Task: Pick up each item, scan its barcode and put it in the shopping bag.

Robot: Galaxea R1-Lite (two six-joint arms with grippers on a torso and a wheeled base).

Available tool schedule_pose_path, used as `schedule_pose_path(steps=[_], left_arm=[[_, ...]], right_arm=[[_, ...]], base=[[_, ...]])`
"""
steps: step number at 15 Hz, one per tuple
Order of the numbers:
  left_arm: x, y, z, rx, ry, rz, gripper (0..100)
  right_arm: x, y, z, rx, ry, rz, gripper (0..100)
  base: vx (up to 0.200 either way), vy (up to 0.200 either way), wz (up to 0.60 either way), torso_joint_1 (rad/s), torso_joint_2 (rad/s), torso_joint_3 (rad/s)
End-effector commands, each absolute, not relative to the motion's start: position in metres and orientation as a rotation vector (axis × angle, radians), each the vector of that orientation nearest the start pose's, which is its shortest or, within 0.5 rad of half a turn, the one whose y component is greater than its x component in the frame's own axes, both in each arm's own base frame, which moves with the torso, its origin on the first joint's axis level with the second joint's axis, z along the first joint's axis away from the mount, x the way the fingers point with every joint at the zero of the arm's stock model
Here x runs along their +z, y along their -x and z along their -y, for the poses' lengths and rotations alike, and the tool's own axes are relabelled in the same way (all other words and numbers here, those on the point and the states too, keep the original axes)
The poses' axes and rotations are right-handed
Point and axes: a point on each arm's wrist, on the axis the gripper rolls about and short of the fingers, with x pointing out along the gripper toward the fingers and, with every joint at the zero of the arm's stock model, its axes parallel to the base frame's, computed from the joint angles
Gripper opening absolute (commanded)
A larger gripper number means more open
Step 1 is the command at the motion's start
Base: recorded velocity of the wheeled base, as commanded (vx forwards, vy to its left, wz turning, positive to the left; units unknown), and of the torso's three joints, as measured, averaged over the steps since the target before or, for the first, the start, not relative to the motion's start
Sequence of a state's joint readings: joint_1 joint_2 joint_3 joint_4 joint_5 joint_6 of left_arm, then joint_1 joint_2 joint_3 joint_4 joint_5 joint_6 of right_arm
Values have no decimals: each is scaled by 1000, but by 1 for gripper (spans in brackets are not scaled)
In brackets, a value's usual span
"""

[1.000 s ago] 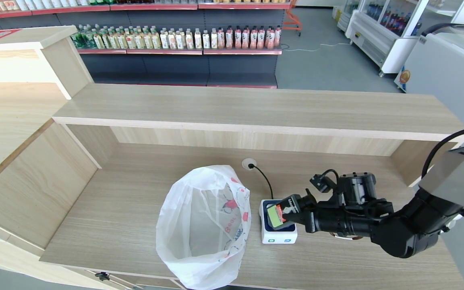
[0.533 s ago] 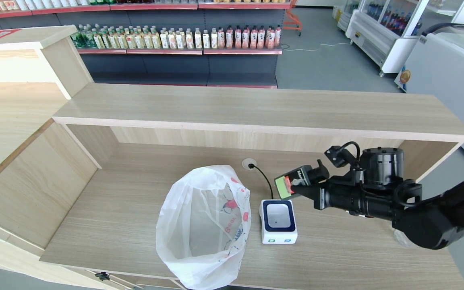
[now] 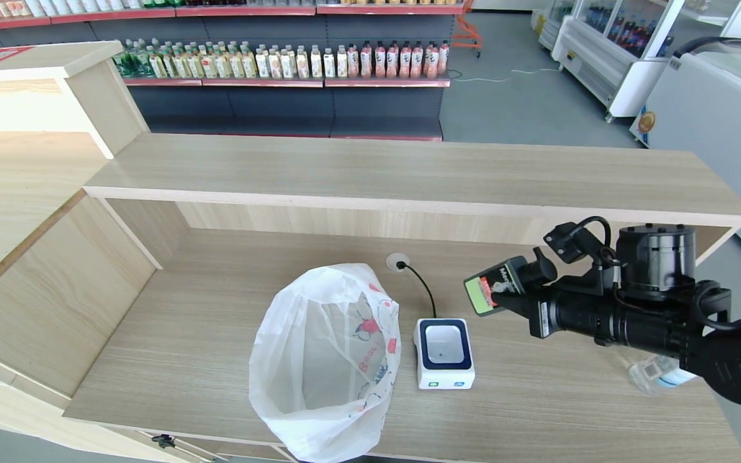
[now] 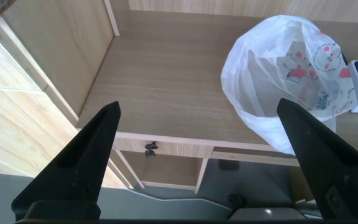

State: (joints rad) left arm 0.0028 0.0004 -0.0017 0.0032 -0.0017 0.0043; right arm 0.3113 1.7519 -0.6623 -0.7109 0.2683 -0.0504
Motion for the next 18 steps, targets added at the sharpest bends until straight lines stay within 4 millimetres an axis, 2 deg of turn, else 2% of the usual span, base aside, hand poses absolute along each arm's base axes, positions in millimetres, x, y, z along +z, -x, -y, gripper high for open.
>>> schedule_pose_path(steps=[1, 4, 7, 14, 18], left_arm=[[76, 23, 0, 2, -5, -2, 100], [76, 23, 0, 2, -6, -2, 100], [76, 23, 0, 2, -5, -2, 100], [76, 23, 0, 2, 0, -2, 100], [76, 23, 0, 3, 0, -2, 100]], right_arm=[[136, -280, -102, 600, 59, -373, 0], [136, -275, -119, 653, 47, -380, 0], [123, -275, -133, 694, 50, -425, 0], [51, -311, -167, 735, 64, -409, 0], [34, -317, -185, 769, 74, -426, 0]], base=[[0, 200, 0, 2, 2, 2], [0, 67, 0, -6, 1, 1], [0, 0, 0, 0, 0, 0], [0, 0, 0, 0, 0, 0], [0, 0, 0, 0, 0, 0]])
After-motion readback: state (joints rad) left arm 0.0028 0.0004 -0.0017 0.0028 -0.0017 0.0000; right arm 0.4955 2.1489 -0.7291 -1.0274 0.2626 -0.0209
